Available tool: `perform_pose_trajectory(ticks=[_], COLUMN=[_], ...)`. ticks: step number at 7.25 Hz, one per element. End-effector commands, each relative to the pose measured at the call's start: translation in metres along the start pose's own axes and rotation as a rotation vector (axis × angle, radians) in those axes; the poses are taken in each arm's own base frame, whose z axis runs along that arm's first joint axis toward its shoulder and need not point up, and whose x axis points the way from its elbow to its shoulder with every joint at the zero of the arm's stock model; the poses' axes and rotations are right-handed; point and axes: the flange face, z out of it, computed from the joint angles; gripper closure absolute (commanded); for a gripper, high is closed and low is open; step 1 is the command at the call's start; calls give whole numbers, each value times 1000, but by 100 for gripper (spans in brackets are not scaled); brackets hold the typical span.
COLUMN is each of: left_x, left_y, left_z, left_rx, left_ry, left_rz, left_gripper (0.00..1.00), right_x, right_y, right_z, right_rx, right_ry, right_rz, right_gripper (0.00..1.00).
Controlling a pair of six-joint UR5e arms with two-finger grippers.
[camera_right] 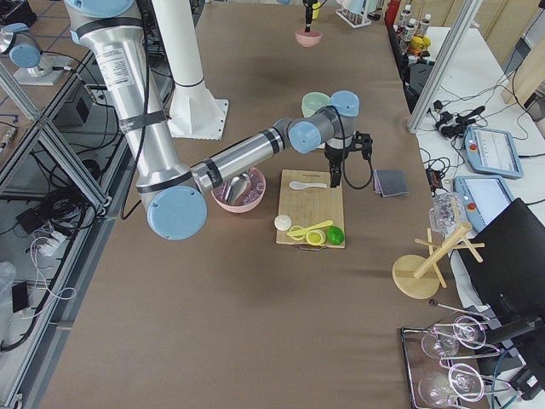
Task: Stack pink bowl on green and place spoon
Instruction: 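Lift the pink bowl with the left gripper while the right grasps the white spoon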
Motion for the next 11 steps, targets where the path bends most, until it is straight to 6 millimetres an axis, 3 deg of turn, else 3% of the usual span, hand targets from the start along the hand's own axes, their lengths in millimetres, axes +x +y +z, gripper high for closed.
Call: perform_pose_trajectory(ticks=[1, 2, 4, 6, 10, 11], left_x=[36, 38, 37, 37, 39, 38], left_y=[-8, -8, -9, -9, -9, -8], left_z=[-19, -19, -17, -17, -18, -18], left_rx=[4, 3, 0, 0, 3, 2], left_ry=[-7, -6, -8, -8, -8, -8], left_rz=[-18, -16, -18, -18, -15, -16], left_gripper=[100, 100, 100, 100, 100, 100], right_x=[-27, -43, -54, -75, -70, -68], right_y=[30, 40, 49, 38, 37, 37], right_z=[62, 80, 93, 101, 105, 106], right_rx=[8, -3, -26, -27, -34, -36], right_ry=[3, 13, 15, 10, 17, 20], right_rz=[-19, -25, -43, -56, -63, -61], right_gripper=[1, 2, 6, 9, 26, 39])
